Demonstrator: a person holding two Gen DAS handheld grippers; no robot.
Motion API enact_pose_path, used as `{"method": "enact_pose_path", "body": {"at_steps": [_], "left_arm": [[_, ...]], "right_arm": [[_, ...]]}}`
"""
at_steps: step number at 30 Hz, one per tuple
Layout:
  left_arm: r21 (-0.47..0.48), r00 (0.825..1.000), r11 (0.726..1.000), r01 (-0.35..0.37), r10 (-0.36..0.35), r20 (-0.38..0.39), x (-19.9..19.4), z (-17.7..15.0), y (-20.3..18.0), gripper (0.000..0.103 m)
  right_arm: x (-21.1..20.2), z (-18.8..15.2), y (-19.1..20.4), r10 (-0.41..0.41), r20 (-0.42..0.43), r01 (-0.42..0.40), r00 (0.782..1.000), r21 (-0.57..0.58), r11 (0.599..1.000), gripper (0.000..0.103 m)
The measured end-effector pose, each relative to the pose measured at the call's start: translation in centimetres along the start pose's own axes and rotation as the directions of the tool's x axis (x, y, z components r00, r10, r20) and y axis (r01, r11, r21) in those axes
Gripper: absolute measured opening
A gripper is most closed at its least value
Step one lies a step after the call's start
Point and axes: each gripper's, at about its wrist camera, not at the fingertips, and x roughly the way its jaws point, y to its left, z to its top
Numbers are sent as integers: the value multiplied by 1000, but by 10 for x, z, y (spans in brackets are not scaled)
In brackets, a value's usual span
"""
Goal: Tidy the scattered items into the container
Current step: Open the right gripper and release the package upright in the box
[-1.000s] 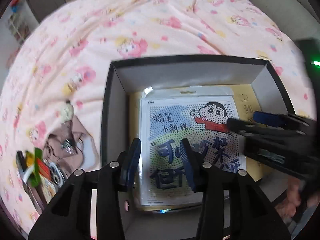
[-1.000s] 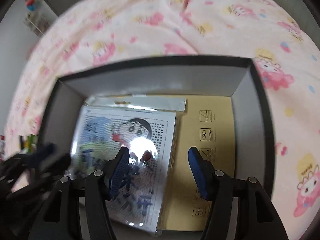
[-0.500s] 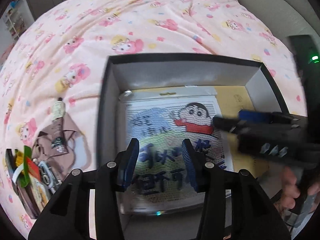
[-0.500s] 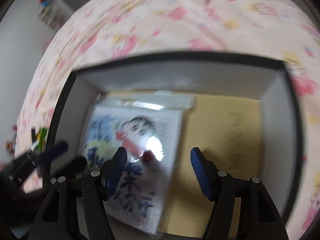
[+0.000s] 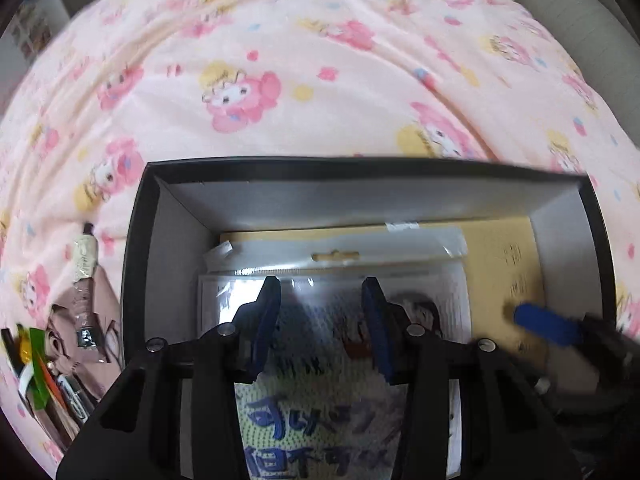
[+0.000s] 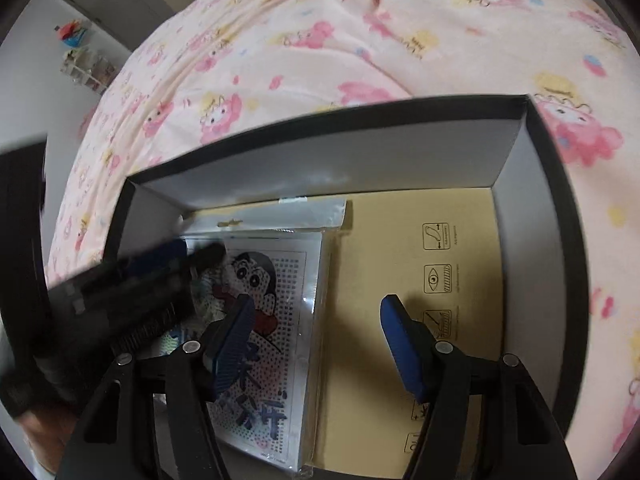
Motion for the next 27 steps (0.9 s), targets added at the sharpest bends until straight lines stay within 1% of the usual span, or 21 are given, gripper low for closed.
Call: {"method": "enact_pose_path", "body": {"at_steps": [1,3,5,6,8,9,10,11,12,14,16,17,18,19,20,21,23,24,27], "left_arm": [[-16,1000,1000,11,-11,-3,4,5,3,43],[-31,1000,999,-13,13,-14,13,12,9,42],[-13,999,999,-30,29,-36,20,13,8,42],[7,998,999,-44,44,-35,20,12,5,43],[10,998,999,-46,47,-38,19,9,6,44],[5,998,999,-35,35,-44,19,7,8,44],[8,998,1000,-30,30,-47,19,5,9,44],[14,998,1000,-24,24,-49,18,3,10,44],[19,999,1000,-10,11,-52,16,0,10,44],[8,998,999,41,-41,-58,13,-5,13,44],[-8,996,998,70,-70,-61,5,-13,16,44],[-7,996,997,82,-83,-37,-2,-19,17,44],[-7,996,996,90,-90,-4,-12,-24,18,44],[2,996,997,82,-82,27,-20,-31,19,44],[11,995,997,70,-71,64,-30,-38,19,44],[17,992,998,68,-69,102,-40,-46,17,45],[21,986,996,88,-90,142,-57,-59,17,45],[21,982,994,104,-106,158,-65,-65,16,46],[41,970,989,139,-144,194,-82,-81,10,52]], "right_arm": [[1,1,0,-16,-5,16,1000,-5,1000,63],[8,2,4,-39,-13,39,999,-31,999,63],[17,2,8,-46,-38,45,998,-47,998,63],[20,1,8,-38,-53,36,998,-51,998,63],[25,0,8,12,-88,-16,996,-42,999,63],[28,0,7,81,-116,-84,990,-19,996,63],[31,1,8,157,-143,-157,977,8,988,64],[31,0,9,186,-156,-186,970,14,982,64],[30,0,11,166,-148,-168,975,-2,986,64],[27,-2,17,116,-126,-122,985,-42,992,64],[24,-3,18,76,-100,-82,992,-58,995,64],[20,-3,18,31,-70,-36,997,-62,997,64],[14,-5,18,-30,-39,27,999,-71,997,64],[9,-7,18,-72,-8,71,997,-76,995,64],[0,-10,17,-97,30,98,995,-69,993,64],[-11,-13,16,-101,66,105,993,-57,993,64],[-33,-24,15,-73,125,78,989,-37,996,64],[-42,-28,16,-74,155,79,985,-27,997,64],[-65,-43,21,-117,251,125,961,-16,992,64]]}}
